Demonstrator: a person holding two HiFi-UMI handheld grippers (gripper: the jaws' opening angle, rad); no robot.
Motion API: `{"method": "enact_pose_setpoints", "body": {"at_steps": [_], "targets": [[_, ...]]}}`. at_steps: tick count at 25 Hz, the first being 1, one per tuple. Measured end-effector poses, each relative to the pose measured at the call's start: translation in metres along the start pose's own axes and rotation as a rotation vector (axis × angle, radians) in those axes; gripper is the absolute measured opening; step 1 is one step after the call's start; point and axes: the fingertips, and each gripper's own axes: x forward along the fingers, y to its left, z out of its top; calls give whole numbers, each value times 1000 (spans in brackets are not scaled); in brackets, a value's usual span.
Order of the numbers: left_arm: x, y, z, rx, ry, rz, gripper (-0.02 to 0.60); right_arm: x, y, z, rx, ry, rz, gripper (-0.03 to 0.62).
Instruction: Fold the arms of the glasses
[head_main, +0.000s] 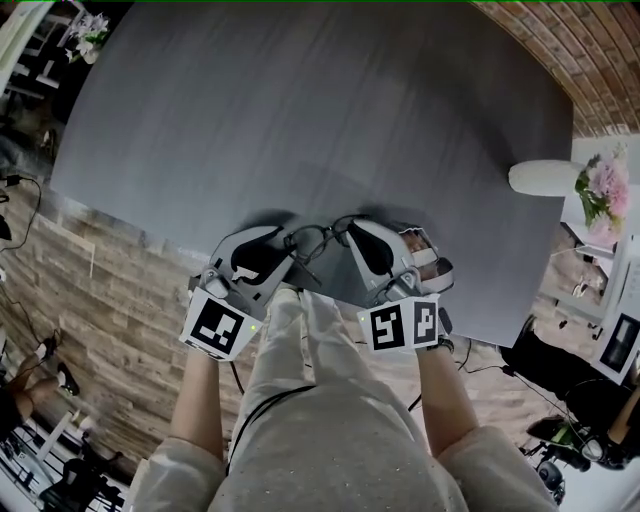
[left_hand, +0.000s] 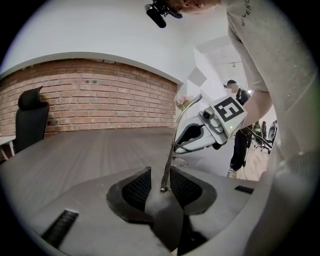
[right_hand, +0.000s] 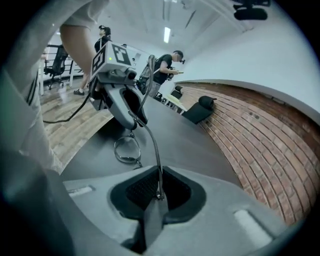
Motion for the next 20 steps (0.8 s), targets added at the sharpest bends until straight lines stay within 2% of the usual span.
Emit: {"method": "enact_pose_setpoints", "body": {"at_steps": [6, 11, 17, 20], "targets": [[-3, -1, -2, 13, 0, 0, 115, 11, 15, 0, -247, 43, 36, 18], [-5, 1, -2, 14, 1, 9, 115, 19, 24, -3, -373, 66, 67, 14], [-6, 0, -2, 12, -1, 18, 115, 21, 27, -2, -395, 66, 81, 11], [-6, -3, -5, 20, 16, 16, 115, 20, 27, -2, -365, 54, 89, 13]]}}
